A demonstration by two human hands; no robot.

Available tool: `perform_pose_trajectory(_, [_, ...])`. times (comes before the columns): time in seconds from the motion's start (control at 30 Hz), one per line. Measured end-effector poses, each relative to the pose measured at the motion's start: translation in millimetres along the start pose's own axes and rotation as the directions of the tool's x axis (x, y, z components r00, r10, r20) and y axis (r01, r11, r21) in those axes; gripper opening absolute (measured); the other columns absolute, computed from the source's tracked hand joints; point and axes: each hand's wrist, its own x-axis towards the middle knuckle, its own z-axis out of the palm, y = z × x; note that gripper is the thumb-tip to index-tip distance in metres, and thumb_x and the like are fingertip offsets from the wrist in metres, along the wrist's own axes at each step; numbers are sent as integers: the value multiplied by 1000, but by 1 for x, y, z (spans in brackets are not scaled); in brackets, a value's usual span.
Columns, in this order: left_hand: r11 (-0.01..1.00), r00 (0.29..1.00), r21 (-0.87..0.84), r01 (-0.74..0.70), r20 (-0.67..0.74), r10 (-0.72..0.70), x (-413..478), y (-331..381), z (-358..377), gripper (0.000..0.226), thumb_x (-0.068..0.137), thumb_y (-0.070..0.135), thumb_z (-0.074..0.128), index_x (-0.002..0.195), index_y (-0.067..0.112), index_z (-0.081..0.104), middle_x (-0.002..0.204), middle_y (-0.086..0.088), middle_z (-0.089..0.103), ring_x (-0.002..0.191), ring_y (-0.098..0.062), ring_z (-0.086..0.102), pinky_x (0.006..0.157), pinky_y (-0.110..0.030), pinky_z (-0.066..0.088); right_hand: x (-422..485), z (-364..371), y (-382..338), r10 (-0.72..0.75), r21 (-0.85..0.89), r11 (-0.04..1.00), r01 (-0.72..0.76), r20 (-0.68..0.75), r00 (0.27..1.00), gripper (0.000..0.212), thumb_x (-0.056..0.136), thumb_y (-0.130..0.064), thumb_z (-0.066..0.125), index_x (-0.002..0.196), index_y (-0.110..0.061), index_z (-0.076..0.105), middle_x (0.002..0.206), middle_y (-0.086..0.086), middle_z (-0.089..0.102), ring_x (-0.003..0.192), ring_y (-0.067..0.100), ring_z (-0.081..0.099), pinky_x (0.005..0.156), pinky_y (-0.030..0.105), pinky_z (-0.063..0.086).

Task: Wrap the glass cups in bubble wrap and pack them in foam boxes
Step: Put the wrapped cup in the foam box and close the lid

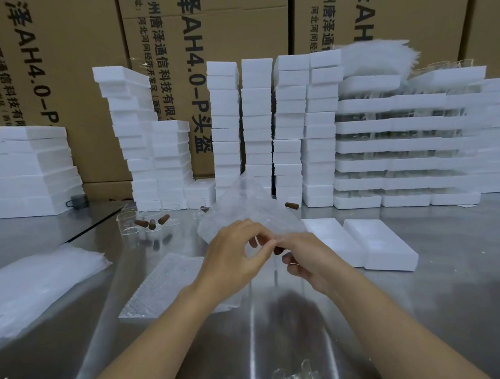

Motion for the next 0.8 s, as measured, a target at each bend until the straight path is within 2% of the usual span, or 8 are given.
perform_pose_trajectory(0.1, [978, 997, -197, 64, 50, -55, -3, 12, 6, 7, 96, 30, 77, 89, 32, 75, 89, 15, 74, 88, -14, 69, 79, -10, 43, 0, 1, 1, 30, 47, 998, -30, 0, 1000, 21, 98, -16, 59, 93, -12, 79, 83, 0, 66, 62, 13, 42, 51, 22, 33])
perform_pose_trajectory(0.2, [966, 995, -252, 65, 85, -45, -4, 23, 10, 14, 95, 32, 77, 82, 33, 75, 84, 15, 74, 85, -15, 68, 78, -10, 41, 0, 0, 2, -1, 32, 999, 0, 17, 1000, 11, 94, -18, 66, 88, -15, 74, 86, 6, 71, 77, 19, 50, 59, 25, 35])
perform_pose_trajectory(0.33, [981, 964, -190, 51, -249, -98, 6, 20, -4, 2, 98, 32, 72, 96, 33, 73, 91, 17, 68, 91, -7, 63, 81, -8, 39, -1, 0, 2, -96, 17, 995, 97, -15, 995, 24, 96, -31, 75, 110, -11, 79, 88, -4, 75, 69, 8, 55, 62, 24, 40])
perform_pose_trajectory(0.43, [929, 886, -304, 209, -343, -311, 14, 1, -21, 28, 93, 30, 70, 119, 38, 66, 114, 20, 64, 110, -7, 61, 87, -9, 39, -5, 0, 1, -185, -57, 981, 187, 39, 982, 17, 98, -24, 73, 106, -9, 77, 82, -6, 74, 66, 6, 59, 64, 24, 43])
perform_pose_trajectory(0.53, [790, 870, -455, 412, -62, -489, 17, -21, -39, 59, 83, 43, 74, 139, 46, 57, 141, 21, 59, 129, 4, 53, 96, -18, 38, -8, 0, 1, -248, -43, 966, 253, 102, 963, 22, 97, -20, 74, 118, -12, 73, 98, 0, 77, 82, 12, 71, 66, 25, 50])
perform_pose_trajectory(0.63, [629, 817, -524, 574, 311, -486, 16, -35, -49, 79, 68, 70, 86, 141, 53, 60, 147, 7, 65, 131, -8, 63, 102, -29, 47, -10, 3, 3, -278, -23, 959, 283, 137, 951, 22, 97, -20, 75, 119, -18, 74, 109, 5, 78, 95, 19, 76, 70, 27, 57])
perform_pose_trajectory(0.73, [584, 790, -532, 613, 382, -480, 14, -39, -44, 78, 62, 74, 91, 134, 57, 65, 133, 6, 75, 126, -16, 70, 118, -47, 45, -10, 7, 2, -266, -25, 962, 270, 118, 957, 21, 98, -33, 73, 117, -24, 76, 112, 1, 79, 100, 18, 77, 75, 33, 65])
perform_pose_trajectory(0.8, [550, 786, -566, 614, 377, -489, 15, -35, -40, 70, 62, 72, 92, 127, 63, 67, 135, 13, 74, 129, -12, 68, 116, -46, 44, -8, 9, 0, -227, -47, 971, 233, 105, 968, 21, 101, -38, 68, 118, -28, 75, 115, -3, 78, 97, 14, 77, 71, 32, 65])
